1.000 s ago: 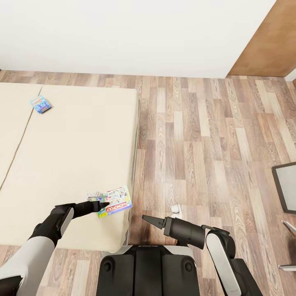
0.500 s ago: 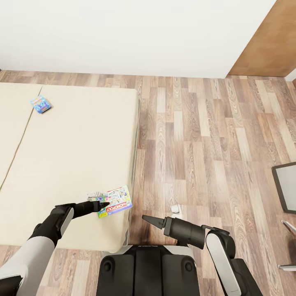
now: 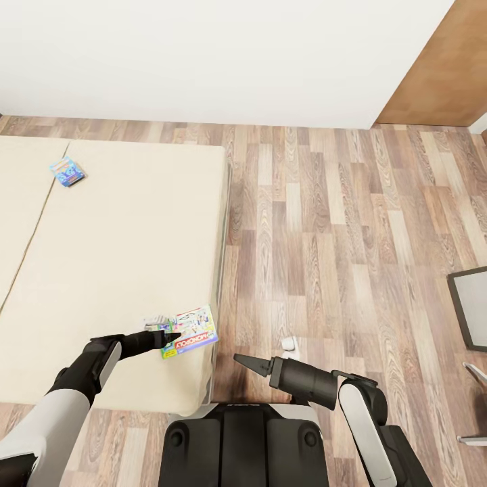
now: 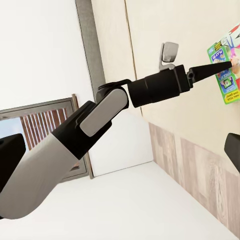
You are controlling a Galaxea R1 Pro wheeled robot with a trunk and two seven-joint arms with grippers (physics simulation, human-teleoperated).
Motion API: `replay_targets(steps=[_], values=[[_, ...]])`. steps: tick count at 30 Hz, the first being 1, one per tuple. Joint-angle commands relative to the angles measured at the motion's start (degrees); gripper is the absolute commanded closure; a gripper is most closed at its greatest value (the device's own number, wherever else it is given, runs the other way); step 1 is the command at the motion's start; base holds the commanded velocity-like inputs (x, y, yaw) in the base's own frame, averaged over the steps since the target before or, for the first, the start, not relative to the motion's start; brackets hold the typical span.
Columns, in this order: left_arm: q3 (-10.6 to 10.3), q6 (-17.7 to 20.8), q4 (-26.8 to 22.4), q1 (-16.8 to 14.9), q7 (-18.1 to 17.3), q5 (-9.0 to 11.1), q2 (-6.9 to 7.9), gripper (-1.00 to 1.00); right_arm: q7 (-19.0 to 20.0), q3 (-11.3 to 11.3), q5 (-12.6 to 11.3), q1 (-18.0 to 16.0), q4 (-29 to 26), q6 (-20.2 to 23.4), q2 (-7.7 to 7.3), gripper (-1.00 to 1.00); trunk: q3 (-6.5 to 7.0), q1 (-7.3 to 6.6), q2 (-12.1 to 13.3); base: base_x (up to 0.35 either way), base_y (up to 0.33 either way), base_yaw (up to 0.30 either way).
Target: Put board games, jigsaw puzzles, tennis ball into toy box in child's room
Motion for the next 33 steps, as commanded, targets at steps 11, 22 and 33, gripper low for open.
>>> replay_targets(steps=[11,22,33], values=[[0.16,0.32,0.08,-0.04,-0.77,-0.04,-0.27,-1.00,0.18,-0.06,0.08,-0.02,-0.02,0.29,0.03,-1.00,-0.06,0.03,-0.09,0.000,0.000,0.000],[0.14,0.31,0.21,-0.04,-0.77,-0.09,-0.71,-1.00,0.18,-0.06,0.08,-0.02,-0.02,0.29,0.03,-1.00,-0.06,0.03,-0.09,0.000,0.000,0.000],[0.11,0.26,0.21,-0.04,-0.44,-0.50,-0.78,-1.00,0.20,-0.06,0.09,-0.02,-0.02,0.29,0.03,-1.00,-0.06,0.03,-0.09,0.000,0.000,0.000]])
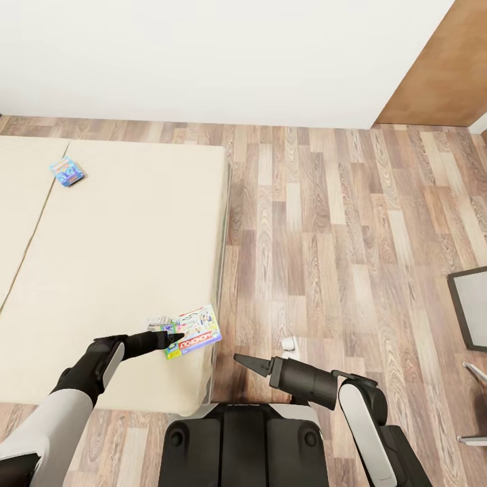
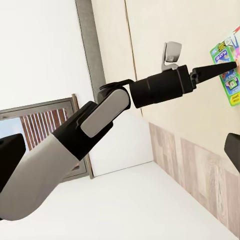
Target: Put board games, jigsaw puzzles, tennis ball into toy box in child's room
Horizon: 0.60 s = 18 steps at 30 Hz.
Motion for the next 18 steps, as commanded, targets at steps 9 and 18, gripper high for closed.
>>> replay_targets(steps=[9,18], values=[[-0.03,0.77,-0.05,-0.02,0.27,-0.25,0.24,-1.00,0.16,-0.06,0.04,-0.02,-0.02,0.29,0.03,-1.00,-0.06,0.03,-0.09,0.000,0.000,0.000],[0.57,0.93,-0.30,0.01,0.43,-0.25,1.90,-1.00,0.16,-0.06,0.06,-0.02,-0.02,0.29,0.00,-1.00,-0.06,0.03,-0.09,0.000,0.000,0.000]])
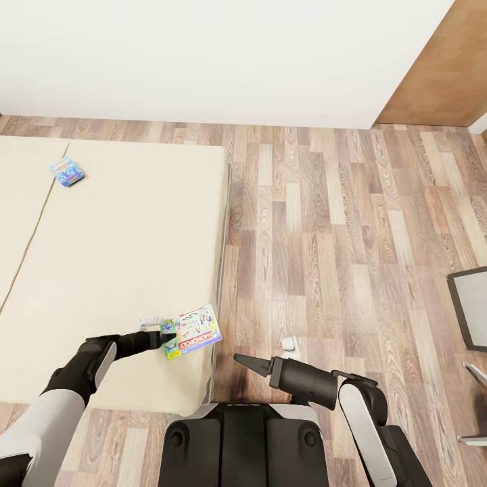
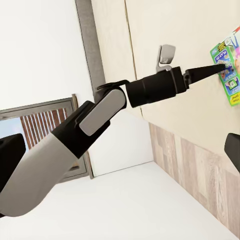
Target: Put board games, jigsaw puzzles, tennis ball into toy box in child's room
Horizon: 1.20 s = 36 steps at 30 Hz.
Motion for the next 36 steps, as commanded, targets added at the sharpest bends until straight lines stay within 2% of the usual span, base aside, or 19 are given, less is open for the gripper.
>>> replay_targets(steps=[1,14,18,19,21,24,27,28,29,36], values=[[0.27,0.48,-0.21,-0.03,-0.32,-0.06,0.33,-1.00,0.18,-0.06,0.08,-0.02,-0.02,0.29,0.04,-1.00,-0.06,0.03,-0.09,0.000,0.000,0.000],[0.35,0.72,-0.79,-0.01,-0.54,-0.05,1.70,-1.00,0.13,-0.06,0.12,-0.02,-0.02,0.29,-0.01,-1.00,-0.06,0.03,-0.09,0.000,0.000,0.000],[0.41,1.07,-1.07,-0.03,-1.04,0.34,3.33,-1.00,0.15,-0.06,0.12,-0.02,-0.02,0.29,-0.02,-1.00,-0.06,0.03,-0.09,0.000,0.000,0.000],[0.44,1.43,-1.68,-0.02,-1.57,0.56,4.24,-1.00,0.15,-0.06,0.12,-0.02,-0.02,0.29,-0.03,-1.00,-0.06,0.03,-0.09,0.000,0.000,0.000],[0.49,2.04,-2.30,0.00,-2.23,0.65,4.78,-1.00,0.16,-0.06,0.12,-0.02,-0.02,0.29,-0.03,-1.00,-0.06,0.03,-0.09,0.000,0.000,0.000],[1.01,4.37,-3.76,0.03,-4.66,0.74,5.91,-1.00,0.17,-0.10,0.12,-0.02,-0.02,0.26,-0.05,-1.00,-0.06,0.03,-0.09,0.000,0.000,0.000],[2.64,6.94,-5.19,0.04,-8.67,0.72,7.36,-1.00,0.18,-0.17,0.12,-0.02,-0.02,0.21,-0.20,-1.00,-0.06,0.03,-0.09,0.000,0.000,0.000],[5.20,9.25,-6.06,0.04,-15.01,0.56,8.83,-1.00,0.16,-0.22,0.12,-0.02,-0.02,0.15,-0.28,-1.00,-0.06,0.03,-0.09,0.000,0.000,0.000],[5.99,9.95,-6.22,0.04,-17.64,0.50,9.42,-1.00,0.14,-0.21,0.12,-0.02,-0.02,0.13,-0.25,-1.00,-0.06,0.03,-0.09,0.000,0.000,0.000],[7.30,13.67,-6.46,0.24,-29.58,0.40,12.93,-1.00,0.14,-0.49,0.10,-0.01,-0.02,0.12,-0.67,-1.00,-0.06,0.03,-0.09,0.000,0.000,0.000]])
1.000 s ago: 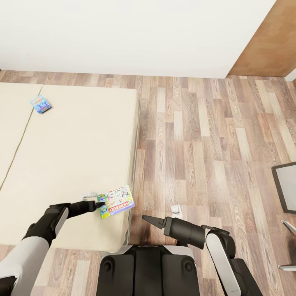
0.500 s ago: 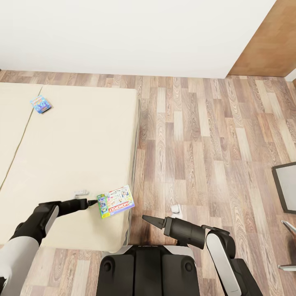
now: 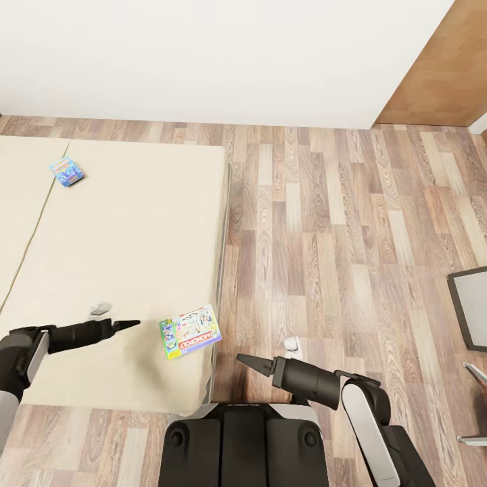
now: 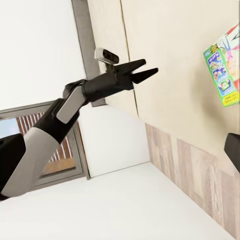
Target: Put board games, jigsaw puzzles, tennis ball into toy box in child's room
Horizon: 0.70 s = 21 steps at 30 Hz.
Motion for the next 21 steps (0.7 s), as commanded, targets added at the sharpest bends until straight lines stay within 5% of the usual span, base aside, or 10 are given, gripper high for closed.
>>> replay_targets(steps=[1,5,10,15,21], values=[[0.15,0.91,-0.01,0.03,-1.39,-0.02,0.39,-1.00,0.18,-0.14,0.07,-0.01,-0.02,0.29,-0.04,-1.00,-0.06,0.03,-0.09,0.000,0.000,0.000],[0.24,3.53,0.05,0.40,-12.02,0.15,3.74,-1.00,0.32,-0.79,0.02,0.05,-0.02,0.29,-0.44,-1.00,-0.06,0.03,-0.09,0.000,0.000,0.000],[0.34,4.65,0.23,1.66,-25.62,-0.20,5.30,-1.00,0.30,-2.24,0.01,0.42,-0.02,0.29,-0.54,-1.00,-0.06,0.03,-0.09,0.000,0.000,0.000],[0.49,4.85,0.30,2.51,-27.37,-0.40,5.51,-1.00,0.22,-2.56,0.01,0.60,-0.02,0.29,-0.53,-1.00,-0.05,0.03,-0.09,0.000,0.000,0.000],[0.62,4.52,0.31,2.66,-25.03,-0.25,5.55,-1.00,-0.39,-2.27,0.09,0.66,-0.02,0.28,-0.33,-1.00,0.31,0.03,-0.09,-0.058,0.000,0.000]])
